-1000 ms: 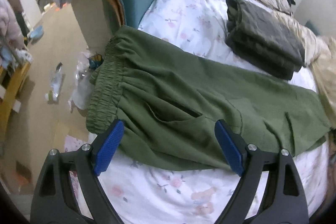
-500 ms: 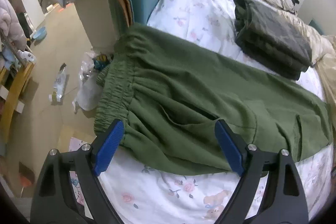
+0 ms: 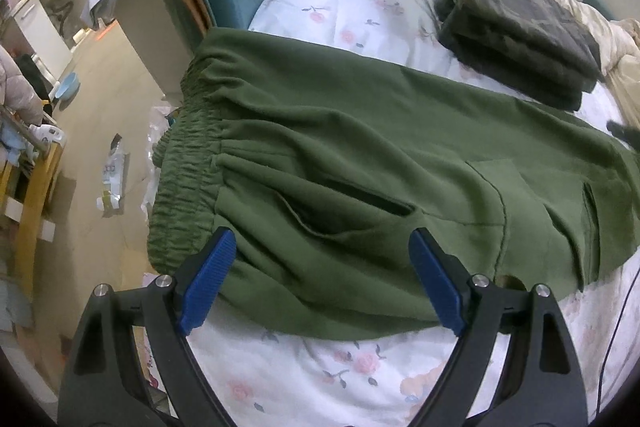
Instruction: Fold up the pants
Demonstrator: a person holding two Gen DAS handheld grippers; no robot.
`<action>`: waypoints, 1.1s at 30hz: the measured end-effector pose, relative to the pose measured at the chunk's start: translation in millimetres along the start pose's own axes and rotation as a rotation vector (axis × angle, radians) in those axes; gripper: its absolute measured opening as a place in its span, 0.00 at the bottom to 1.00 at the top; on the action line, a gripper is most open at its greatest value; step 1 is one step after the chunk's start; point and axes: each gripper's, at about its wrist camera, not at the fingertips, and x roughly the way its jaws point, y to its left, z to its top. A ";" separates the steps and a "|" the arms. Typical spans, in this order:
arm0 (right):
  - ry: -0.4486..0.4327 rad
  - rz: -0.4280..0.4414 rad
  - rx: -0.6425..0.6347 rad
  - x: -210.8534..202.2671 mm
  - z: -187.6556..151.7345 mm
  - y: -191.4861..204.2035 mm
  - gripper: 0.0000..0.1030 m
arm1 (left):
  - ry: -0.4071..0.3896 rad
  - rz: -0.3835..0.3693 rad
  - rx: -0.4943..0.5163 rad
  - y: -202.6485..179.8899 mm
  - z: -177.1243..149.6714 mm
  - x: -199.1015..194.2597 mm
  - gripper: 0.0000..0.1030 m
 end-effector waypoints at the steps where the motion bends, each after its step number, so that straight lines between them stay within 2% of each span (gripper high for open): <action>1: 0.026 -0.012 -0.005 13.0 13.9 2.2 0.53 | 0.002 0.000 -0.007 1.6 1.1 1.4 0.84; 3: 0.097 -0.007 -0.050 34.3 35.1 12.5 0.54 | 0.016 -0.006 -0.023 5.7 2.6 4.3 0.84; 5: 0.170 -0.024 -0.178 52.6 42.3 34.8 0.53 | 0.036 -0.018 -0.040 8.2 2.7 7.1 0.84; 7: 0.290 -0.071 -0.310 77.4 32.9 52.2 0.53 | 0.053 -0.040 -0.057 10.1 2.6 7.8 0.84; 9: 0.335 -0.120 -0.390 93.8 21.5 61.8 0.52 | 0.051 -0.055 -0.064 10.6 2.6 4.8 0.84; 10: 0.327 -0.137 -0.420 95.8 16.9 65.0 0.50 | 0.047 -0.060 -0.062 10.5 2.5 3.1 0.84; 11: 0.308 -0.127 -0.432 92.9 14.3 67.2 0.33 | 0.042 -0.063 -0.059 10.4 2.5 1.0 0.84; 12: 0.297 -0.124 -0.440 89.5 13.3 69.1 0.00 | 0.038 -0.064 -0.055 10.5 2.6 -0.7 0.84; 15: 0.212 -0.112 -0.482 66.1 13.8 76.1 0.00 | 0.030 -0.066 -0.061 13.0 1.6 -4.1 0.84; 19: 0.046 -0.123 -0.358 43.0 33.2 61.0 0.00 | 0.033 -0.061 -0.077 17.4 0.8 -4.1 0.84; 21: -0.013 -0.177 -0.338 43.8 38.5 61.0 0.00 | 0.034 -0.055 -0.088 20.4 0.6 -3.8 0.84; 22: -0.027 -0.170 -0.307 43.4 41.4 58.5 0.00 | 0.034 -0.053 -0.091 21.2 0.5 -4.0 0.84; 25: -0.037 -0.296 -0.328 48.1 45.0 54.5 0.00 | 0.031 -0.046 -0.099 22.2 1.8 -3.2 0.84; 27: 0.035 -0.132 -0.246 46.6 45.2 42.4 0.00 | 0.044 -0.058 -0.095 20.0 2.3 -1.6 0.84; 28: 0.037 -0.071 -0.243 43.2 45.0 44.3 0.00 | 0.044 -0.061 -0.094 19.1 2.4 -1.6 0.84; 31: 0.041 0.228 -0.311 21.7 27.1 71.3 0.00 | 0.043 -0.075 -0.085 13.5 2.2 -2.4 0.84; 32: 0.076 0.299 -0.363 21.5 18.4 86.2 0.00 | 0.040 -0.075 -0.078 11.8 1.8 -2.9 0.84; 33: 0.119 0.301 -0.417 27.3 11.9 97.6 0.00 | 0.035 -0.072 -0.071 10.3 1.0 -3.7 0.84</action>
